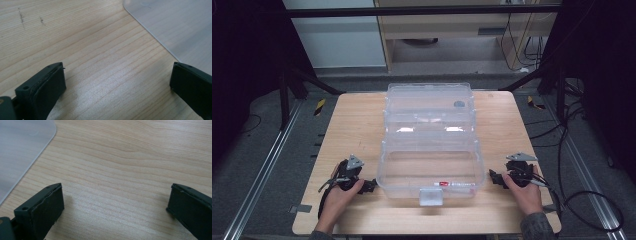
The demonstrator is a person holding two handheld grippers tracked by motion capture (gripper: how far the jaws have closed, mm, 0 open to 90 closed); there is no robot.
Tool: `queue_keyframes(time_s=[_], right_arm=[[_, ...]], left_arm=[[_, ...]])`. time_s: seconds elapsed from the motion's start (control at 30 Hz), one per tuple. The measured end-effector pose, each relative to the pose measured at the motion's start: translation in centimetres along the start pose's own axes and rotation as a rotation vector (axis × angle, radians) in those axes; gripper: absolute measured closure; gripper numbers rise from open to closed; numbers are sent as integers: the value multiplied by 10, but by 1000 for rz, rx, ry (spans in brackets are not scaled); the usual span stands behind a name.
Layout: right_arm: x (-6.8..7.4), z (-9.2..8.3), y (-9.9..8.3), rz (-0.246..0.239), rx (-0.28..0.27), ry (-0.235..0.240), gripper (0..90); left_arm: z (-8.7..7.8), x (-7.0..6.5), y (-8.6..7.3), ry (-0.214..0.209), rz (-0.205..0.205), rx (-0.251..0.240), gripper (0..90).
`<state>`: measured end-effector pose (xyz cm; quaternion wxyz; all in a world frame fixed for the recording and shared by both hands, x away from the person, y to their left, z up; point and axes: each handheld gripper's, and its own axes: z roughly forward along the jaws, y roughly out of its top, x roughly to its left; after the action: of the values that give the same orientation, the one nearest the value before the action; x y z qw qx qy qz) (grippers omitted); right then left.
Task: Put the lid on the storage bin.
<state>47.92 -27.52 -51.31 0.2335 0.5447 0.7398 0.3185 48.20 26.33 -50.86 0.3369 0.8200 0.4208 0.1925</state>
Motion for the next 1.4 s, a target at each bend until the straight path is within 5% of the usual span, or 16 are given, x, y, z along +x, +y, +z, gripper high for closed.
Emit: queue_keyframes(time_s=[0.77,0.83,1.0,1.03,1.23,1.4], right_arm=[[0,-1,-1,-3,-7,12,47],[2,-4,-2,-32,-30,32,134],[10,-31,9,-122,-81,44,127],[12,-46,18,-175,-94,44,133],[15,-80,44,-267,-94,54,130],[12,-104,82,-303,-66,160,133]], left_arm=[[-1,0,0,-1,-5,-1,0],[-4,1,2,-14,-12,-3,40],[-25,6,16,-20,-19,-80,49],[-29,7,19,-18,-7,-84,48],[-56,4,34,-43,53,-76,46],[-78,0,52,-77,131,-79,27]])
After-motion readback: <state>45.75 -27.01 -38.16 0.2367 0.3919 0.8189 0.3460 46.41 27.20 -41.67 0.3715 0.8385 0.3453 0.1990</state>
